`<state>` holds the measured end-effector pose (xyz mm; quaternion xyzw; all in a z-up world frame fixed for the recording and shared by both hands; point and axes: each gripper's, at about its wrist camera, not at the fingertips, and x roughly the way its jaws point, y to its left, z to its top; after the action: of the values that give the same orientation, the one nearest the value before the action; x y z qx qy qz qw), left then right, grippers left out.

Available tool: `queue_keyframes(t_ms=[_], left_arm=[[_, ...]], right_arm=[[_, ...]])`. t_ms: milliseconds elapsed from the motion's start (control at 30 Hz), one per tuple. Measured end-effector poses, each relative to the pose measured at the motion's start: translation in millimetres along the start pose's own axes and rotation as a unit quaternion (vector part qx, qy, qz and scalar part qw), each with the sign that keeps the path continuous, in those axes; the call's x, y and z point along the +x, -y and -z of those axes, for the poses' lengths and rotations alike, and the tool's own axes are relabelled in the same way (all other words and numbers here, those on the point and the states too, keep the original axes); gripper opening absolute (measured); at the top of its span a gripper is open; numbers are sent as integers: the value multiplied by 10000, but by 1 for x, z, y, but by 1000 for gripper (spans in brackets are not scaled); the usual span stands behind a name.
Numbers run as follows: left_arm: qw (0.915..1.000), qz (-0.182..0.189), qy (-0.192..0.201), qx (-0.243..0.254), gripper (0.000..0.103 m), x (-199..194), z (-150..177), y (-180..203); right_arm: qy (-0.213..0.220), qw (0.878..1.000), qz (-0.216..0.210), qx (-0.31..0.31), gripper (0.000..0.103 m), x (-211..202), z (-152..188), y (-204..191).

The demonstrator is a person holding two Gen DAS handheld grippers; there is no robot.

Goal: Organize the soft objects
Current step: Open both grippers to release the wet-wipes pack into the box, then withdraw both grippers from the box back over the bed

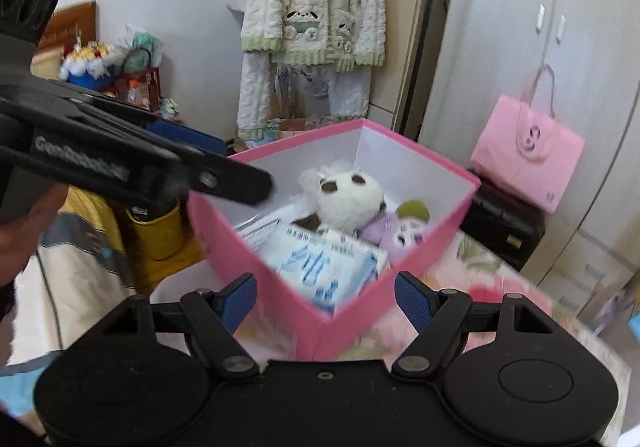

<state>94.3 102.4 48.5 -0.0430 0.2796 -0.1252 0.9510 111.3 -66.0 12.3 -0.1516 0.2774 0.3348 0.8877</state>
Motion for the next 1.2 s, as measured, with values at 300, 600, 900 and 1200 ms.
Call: queue_keyframes(t_ms=[300, 600, 900, 1200], left_arm=[[9973, 493, -100, 529, 71, -19, 4, 55], [9925, 889, 114, 827, 71, 5, 5, 107], [9917, 854, 59, 962, 71, 73, 7, 149], [9960, 530, -179, 701, 70, 161, 8, 157]], right_arm=[[-21, 9994, 252, 236, 80, -71, 49, 27], [367, 9920, 1123, 448, 84, -115, 87, 65], [379, 9890, 1402, 273, 84, -102, 110, 104], [198, 9908, 1327, 181, 86, -45, 120, 155]])
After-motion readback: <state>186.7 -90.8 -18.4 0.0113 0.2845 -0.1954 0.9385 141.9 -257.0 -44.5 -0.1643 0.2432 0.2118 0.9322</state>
